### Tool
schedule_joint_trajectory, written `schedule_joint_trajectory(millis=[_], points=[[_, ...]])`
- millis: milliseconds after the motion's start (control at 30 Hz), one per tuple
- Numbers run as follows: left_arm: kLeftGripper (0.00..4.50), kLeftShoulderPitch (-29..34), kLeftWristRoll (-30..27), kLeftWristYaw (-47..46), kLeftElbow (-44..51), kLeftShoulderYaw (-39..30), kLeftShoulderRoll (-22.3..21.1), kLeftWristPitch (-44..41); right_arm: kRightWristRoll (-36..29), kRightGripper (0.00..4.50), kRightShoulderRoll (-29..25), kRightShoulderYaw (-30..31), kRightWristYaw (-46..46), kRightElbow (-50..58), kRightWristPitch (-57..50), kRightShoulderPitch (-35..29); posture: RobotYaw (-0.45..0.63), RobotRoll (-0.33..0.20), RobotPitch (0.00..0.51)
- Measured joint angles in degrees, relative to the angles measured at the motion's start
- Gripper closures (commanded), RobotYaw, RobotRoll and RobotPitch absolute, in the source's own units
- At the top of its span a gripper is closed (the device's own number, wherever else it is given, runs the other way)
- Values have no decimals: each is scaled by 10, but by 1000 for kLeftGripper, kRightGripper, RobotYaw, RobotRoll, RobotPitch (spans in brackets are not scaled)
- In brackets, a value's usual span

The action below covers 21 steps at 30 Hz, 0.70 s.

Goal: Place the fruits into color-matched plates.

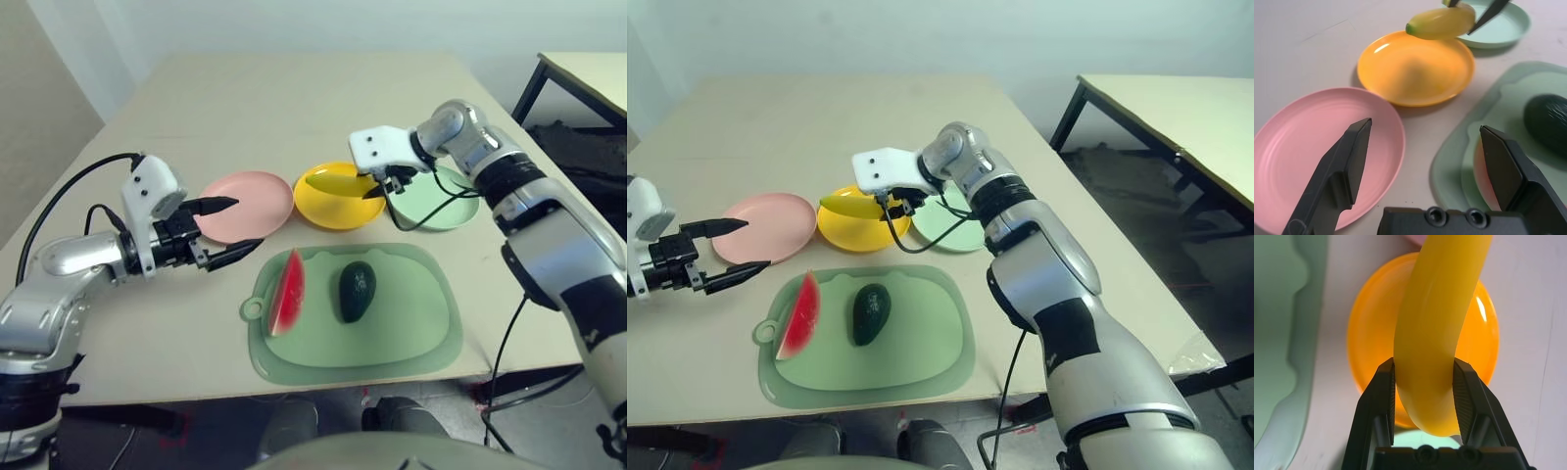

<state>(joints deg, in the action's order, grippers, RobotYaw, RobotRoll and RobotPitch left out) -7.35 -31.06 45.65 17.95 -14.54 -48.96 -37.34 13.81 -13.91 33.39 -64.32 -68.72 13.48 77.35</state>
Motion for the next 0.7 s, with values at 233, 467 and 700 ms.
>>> schedule_joint_trajectory(millis=[233, 467, 700], points=[[0, -26, -12, -64, 2, -1, 29, -64, 72, 2829, 30, 0, 61, -51, -31, -2, 213, 0, 2], [0, -27, -9, -73, 13, 0, 32, -68, 112, 2829, 42, 0, 59, -67, -51, -23, 226, 0, 3], [0, -19, -9, -58, 18, -1, 22, -68, 131, 776, 45, -1, 73, -69, -49, -33, 227, 0, 0]])
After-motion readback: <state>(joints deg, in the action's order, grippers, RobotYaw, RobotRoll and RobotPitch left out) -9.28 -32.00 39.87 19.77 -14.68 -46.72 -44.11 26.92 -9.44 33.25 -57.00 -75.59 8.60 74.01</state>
